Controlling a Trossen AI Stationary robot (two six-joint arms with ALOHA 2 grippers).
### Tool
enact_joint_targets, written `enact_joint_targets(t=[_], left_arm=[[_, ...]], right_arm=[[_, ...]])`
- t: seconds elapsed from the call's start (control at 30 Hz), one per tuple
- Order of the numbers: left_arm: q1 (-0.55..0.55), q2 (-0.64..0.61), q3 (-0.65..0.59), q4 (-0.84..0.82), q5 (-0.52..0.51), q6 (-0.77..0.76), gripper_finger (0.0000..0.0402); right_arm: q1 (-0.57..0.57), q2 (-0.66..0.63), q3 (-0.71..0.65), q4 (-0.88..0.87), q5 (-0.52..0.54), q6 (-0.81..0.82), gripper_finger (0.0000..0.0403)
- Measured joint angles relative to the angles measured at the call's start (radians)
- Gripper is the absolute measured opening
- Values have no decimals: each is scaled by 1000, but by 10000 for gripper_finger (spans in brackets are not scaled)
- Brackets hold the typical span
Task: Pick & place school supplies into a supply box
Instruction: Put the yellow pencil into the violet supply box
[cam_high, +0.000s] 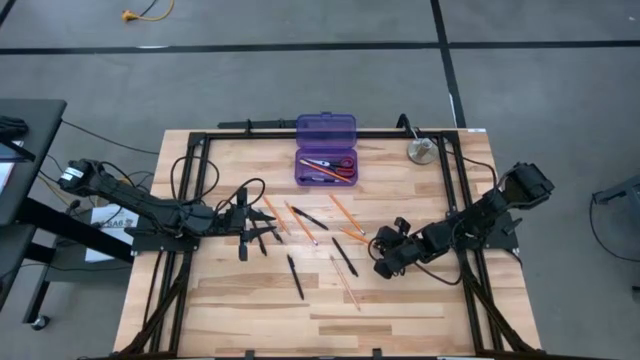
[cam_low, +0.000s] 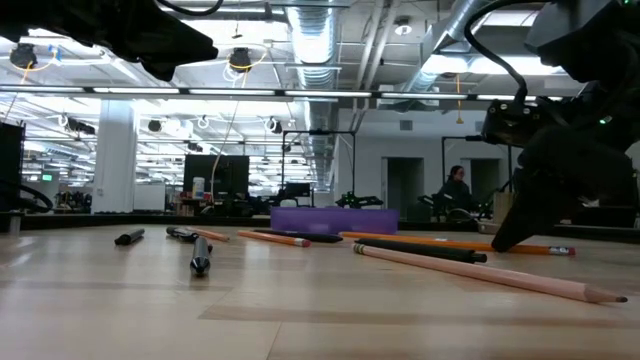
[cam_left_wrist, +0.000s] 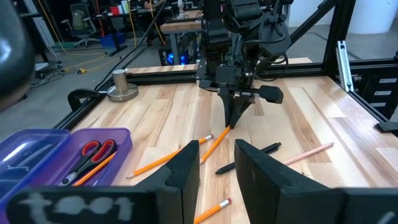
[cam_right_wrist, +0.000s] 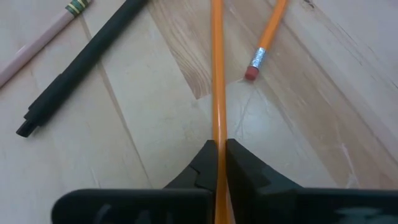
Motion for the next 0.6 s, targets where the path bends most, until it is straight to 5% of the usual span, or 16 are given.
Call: enact_joint_targets(t=[0.6], left_arm=[[0,0,0,1,0,4,92]], right_arm=[[0,-129,-5,4,-82,-16,2]])
